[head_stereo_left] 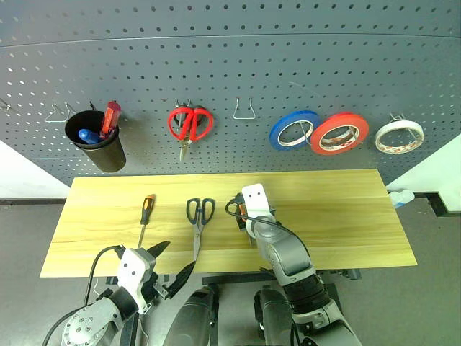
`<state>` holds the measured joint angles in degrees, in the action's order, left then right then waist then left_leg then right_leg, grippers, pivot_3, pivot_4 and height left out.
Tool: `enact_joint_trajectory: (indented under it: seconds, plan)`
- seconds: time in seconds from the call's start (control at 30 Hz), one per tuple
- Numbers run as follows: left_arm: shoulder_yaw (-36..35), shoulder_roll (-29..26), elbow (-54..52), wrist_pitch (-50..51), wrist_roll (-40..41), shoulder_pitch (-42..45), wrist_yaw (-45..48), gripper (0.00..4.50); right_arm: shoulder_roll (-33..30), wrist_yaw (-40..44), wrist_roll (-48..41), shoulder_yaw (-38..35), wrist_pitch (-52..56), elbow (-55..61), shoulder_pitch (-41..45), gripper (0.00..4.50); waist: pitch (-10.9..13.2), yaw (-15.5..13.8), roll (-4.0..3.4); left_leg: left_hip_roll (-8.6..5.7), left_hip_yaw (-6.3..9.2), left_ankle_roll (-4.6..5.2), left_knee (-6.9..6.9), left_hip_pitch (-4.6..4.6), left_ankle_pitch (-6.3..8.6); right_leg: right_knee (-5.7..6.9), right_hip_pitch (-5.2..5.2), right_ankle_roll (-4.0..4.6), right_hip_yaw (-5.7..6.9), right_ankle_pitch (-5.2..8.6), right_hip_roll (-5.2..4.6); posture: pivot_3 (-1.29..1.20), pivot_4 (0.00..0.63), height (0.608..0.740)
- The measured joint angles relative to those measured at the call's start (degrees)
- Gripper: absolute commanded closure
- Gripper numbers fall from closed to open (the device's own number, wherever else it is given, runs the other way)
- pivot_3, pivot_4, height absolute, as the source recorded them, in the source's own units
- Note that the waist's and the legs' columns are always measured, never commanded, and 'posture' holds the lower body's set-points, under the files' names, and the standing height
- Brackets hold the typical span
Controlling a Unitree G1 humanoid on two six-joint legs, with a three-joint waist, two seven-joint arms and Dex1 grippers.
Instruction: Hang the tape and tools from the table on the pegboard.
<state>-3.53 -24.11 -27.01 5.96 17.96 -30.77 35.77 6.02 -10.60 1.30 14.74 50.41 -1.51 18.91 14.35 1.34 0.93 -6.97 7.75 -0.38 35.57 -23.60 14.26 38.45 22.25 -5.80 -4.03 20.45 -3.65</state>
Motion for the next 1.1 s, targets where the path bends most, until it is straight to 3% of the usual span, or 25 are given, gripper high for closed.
enact_joint_trajectory:
  seconds: [0.47,1.1]
  plan:
    - [0.49,-0.16,-1.37,0.32,0.02,-1.77,0.00,0.02,0.18,-1.62,-2.66,1.10,1.17,-1.04,0.74,0.57,0.25,0.01,-0.04,0.00,0.00,0.00,-0.01,-0.01,0.00,-0.01,0.01,0.00,0.00,0.00,0.00,0.05,0.312,0.717]
    - [0.23,-0.64,-8.03,2.23,0.33,-8.54,-0.93,0.02,0.25,-4.70,-2.80,1.79,1.19,-1.02,0.45,0.57,2.91,-0.03,0.14,0.01,0.00,0.00,0.03,-0.60,-0.01,0.01,0.54,0.00,0.00,0.00,-0.01,0.06,0.379,0.717]
